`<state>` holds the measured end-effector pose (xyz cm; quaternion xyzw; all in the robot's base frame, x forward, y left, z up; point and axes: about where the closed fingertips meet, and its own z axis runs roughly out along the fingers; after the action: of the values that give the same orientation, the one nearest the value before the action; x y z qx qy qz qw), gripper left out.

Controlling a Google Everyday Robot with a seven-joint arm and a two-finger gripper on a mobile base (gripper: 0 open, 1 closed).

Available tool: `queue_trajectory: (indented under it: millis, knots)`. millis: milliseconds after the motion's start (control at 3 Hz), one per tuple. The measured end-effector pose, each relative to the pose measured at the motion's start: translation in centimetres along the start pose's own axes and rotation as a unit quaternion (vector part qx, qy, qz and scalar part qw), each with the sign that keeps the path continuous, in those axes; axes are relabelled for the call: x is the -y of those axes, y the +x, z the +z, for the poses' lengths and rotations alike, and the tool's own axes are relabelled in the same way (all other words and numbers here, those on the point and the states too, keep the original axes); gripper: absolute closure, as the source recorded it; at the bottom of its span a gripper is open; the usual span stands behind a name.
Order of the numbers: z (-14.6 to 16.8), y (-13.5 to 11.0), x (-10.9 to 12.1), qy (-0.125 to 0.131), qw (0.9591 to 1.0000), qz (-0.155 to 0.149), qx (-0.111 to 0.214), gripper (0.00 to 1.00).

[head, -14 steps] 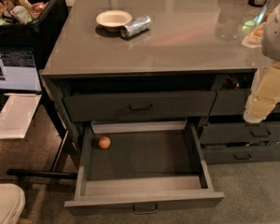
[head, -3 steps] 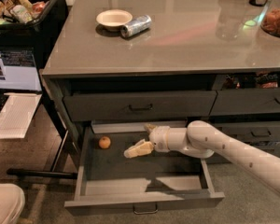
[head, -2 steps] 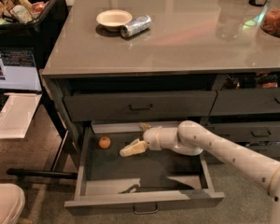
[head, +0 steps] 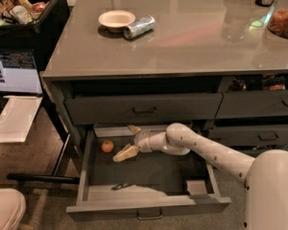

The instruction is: Pick orange from middle drawer and place on counter

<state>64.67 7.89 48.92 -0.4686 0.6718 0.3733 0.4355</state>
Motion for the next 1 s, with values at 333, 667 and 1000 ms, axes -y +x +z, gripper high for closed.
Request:
queue_trajectory:
  millis: [333, 667, 1000]
  knots:
    - [3.4, 0.6, 0.3, -0.01, 0.9994, -0.034, -0.004, 0.0]
    - [6.5, 0.8, 0.7, -0.02, 0.998, -0.06, -0.004, 0.0]
    - [10.8, 3.3, 1.6, -0.04, 0.9971, -0.062, -0.02, 0.0]
